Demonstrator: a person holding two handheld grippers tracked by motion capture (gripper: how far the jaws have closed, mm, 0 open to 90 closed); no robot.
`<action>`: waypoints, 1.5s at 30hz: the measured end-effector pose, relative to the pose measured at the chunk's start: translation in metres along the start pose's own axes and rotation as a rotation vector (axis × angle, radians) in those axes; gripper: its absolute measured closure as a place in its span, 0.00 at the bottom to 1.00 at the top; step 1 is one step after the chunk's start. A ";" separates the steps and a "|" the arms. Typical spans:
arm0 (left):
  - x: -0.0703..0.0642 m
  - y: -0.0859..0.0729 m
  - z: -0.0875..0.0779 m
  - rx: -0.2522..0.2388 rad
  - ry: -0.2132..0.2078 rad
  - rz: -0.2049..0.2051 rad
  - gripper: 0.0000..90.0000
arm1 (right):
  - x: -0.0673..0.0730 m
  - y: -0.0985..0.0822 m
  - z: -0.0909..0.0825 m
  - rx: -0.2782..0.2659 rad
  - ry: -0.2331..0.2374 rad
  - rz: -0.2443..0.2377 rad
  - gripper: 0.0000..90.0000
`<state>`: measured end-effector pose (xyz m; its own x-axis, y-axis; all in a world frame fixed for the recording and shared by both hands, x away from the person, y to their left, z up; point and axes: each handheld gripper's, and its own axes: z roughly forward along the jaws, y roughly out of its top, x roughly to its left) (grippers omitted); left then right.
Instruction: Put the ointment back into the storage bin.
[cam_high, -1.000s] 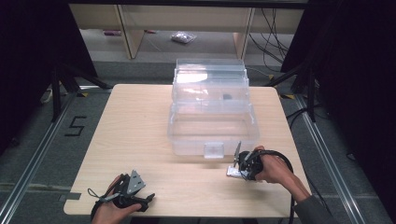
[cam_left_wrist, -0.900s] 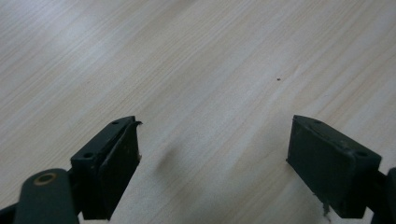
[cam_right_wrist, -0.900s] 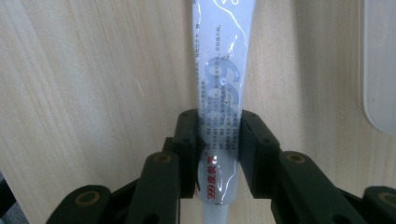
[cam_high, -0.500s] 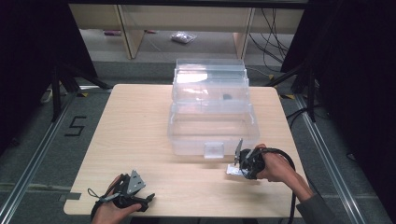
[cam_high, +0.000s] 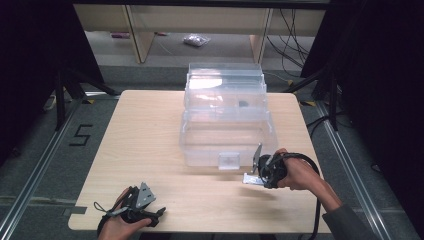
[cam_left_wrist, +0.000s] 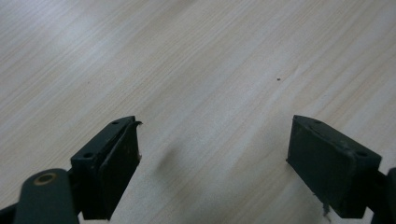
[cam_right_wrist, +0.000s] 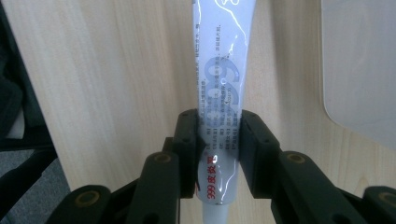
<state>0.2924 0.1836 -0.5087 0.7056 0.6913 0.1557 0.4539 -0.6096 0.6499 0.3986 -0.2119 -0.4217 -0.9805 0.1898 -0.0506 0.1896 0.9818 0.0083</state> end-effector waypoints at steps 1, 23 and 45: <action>-0.001 0.000 -0.001 -0.005 0.001 -0.010 0.18 | 0.003 0.000 -0.003 0.011 -0.003 0.043 0.78; 0.000 0.000 -0.001 -0.003 0.002 -0.008 0.18 | -0.007 0.007 -0.050 -0.041 -0.037 -0.021 0.78; 0.000 0.000 -0.001 -0.003 0.000 -0.008 0.18 | -0.031 0.023 -0.078 -0.066 -0.057 -0.019 0.78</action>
<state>0.2919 0.1843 -0.5082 0.7019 0.6961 0.1511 0.4574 -0.6030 0.6536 0.4293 -0.1954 -0.3424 -0.9790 0.1727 -0.1081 0.1655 0.9836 0.0724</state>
